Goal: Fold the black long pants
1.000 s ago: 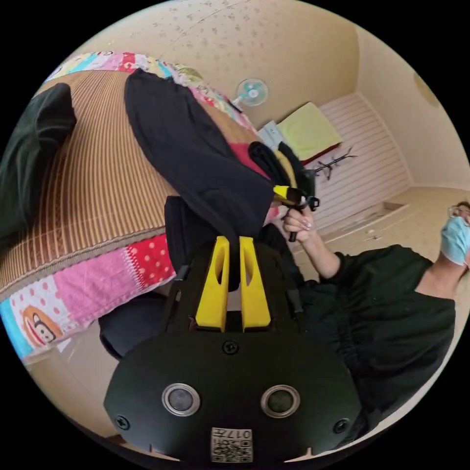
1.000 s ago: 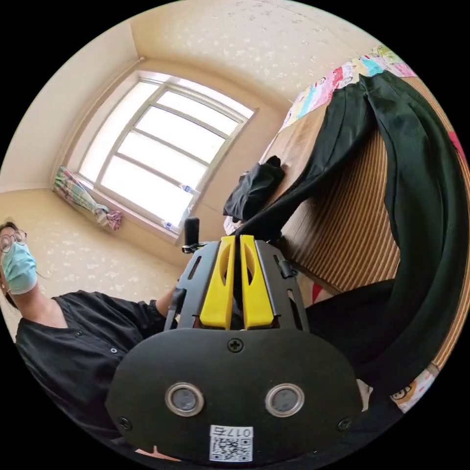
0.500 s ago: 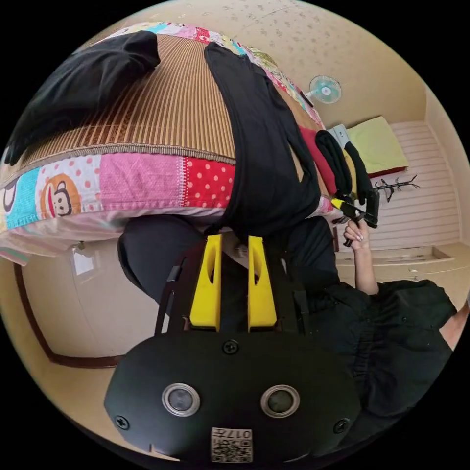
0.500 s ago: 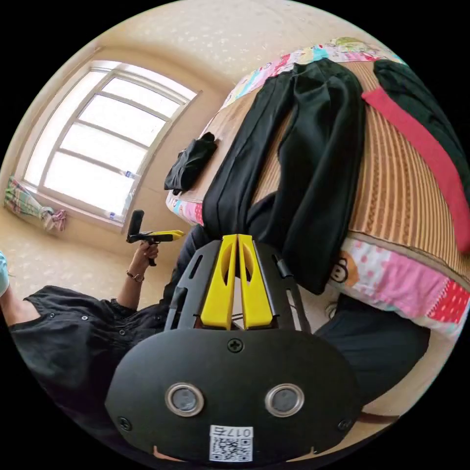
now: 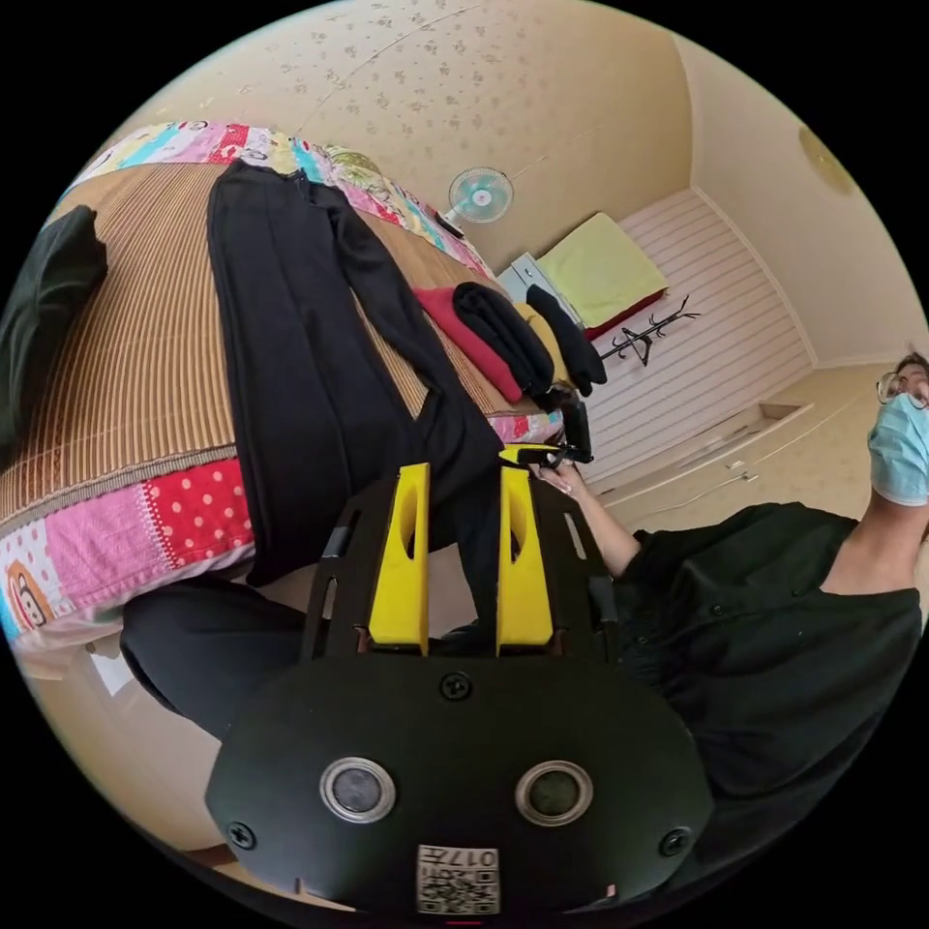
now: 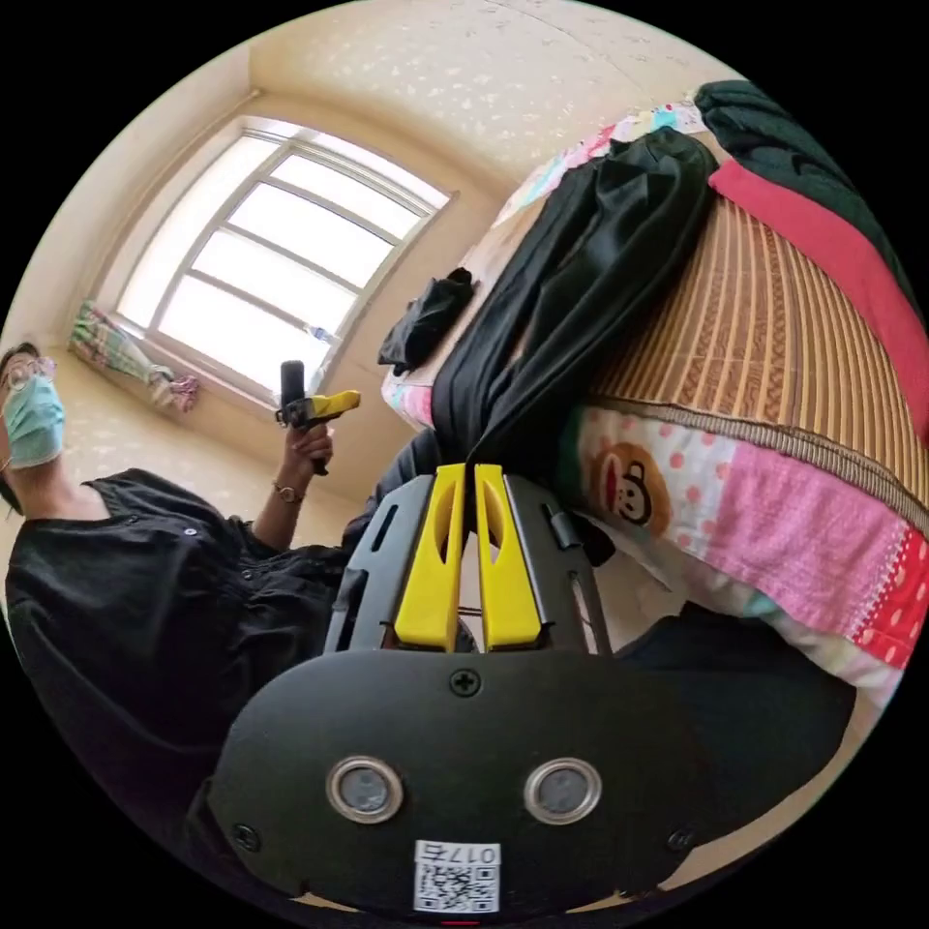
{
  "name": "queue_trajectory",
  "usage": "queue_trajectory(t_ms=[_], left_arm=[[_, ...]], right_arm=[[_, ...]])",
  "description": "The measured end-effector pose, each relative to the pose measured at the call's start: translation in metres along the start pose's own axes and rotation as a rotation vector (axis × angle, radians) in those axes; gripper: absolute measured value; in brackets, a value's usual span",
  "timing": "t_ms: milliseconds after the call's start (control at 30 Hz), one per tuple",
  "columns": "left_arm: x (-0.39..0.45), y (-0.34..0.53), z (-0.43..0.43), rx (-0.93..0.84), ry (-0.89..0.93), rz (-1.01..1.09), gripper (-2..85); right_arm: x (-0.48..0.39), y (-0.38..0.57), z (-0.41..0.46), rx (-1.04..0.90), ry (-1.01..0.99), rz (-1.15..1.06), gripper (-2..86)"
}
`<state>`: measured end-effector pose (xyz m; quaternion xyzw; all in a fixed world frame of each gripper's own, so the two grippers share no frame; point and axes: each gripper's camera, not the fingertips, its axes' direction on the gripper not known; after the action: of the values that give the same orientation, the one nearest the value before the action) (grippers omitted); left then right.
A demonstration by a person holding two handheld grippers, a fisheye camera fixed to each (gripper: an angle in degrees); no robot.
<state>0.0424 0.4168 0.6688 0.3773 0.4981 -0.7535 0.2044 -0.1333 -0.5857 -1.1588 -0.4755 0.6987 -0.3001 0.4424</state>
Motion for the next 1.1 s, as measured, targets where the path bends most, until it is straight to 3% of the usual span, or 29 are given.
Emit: queue_trajectory(t_ms=[67,133,267,433,500,700,800,833,933,1033,1100], left_arm=[[0.008,0.002,-0.014,0.011,0.071,0.028,11.1],[0.010,0.008,-0.027,-0.001,0.125,0.035,11.2],[0.001,0.017,-0.028,-0.031,0.041,-0.020,11.7],[0.006,0.002,-0.008,-0.063,0.086,-0.053,13.4],[0.012,-0.011,0.001,-0.054,0.145,-0.049,13.7],[-0.010,-0.060,0.016,0.032,0.184,-0.186,16.8],[-0.029,-0.085,0.038,-0.103,0.131,-0.235,17.2],[-0.039,-0.088,0.047,-0.144,0.126,-0.253,10.3],[-0.050,-0.078,0.046,-0.103,0.180,-0.243,1.8],[-0.052,-0.065,0.031,-0.065,0.109,-0.251,0.7],[-0.051,-0.058,0.024,-0.049,0.102,-0.255,0.5]], right_arm=[[-0.023,0.018,-0.045,0.094,-0.136,-0.169,2.5],[-0.028,0.033,-0.068,0.064,-0.068,-0.200,2.4],[0.013,0.053,-0.087,-0.102,0.304,0.198,2.2],[-0.061,0.045,-0.108,0.165,0.007,-0.122,2.1],[-0.081,0.028,-0.097,0.173,-0.048,-0.182,2.1],[-0.106,-0.044,-0.011,-0.007,-0.176,-0.249,2.2],[-0.112,-0.062,0.038,-0.105,-0.215,-0.255,2.2],[-0.115,-0.065,0.054,-0.138,-0.225,-0.255,2.1],[-0.113,-0.072,0.080,-0.238,-0.239,-0.230,1.8],[-0.111,-0.095,0.065,-0.317,-0.307,-0.272,1.7],[-0.106,-0.122,0.035,-0.249,-0.287,-0.283,2.3]])
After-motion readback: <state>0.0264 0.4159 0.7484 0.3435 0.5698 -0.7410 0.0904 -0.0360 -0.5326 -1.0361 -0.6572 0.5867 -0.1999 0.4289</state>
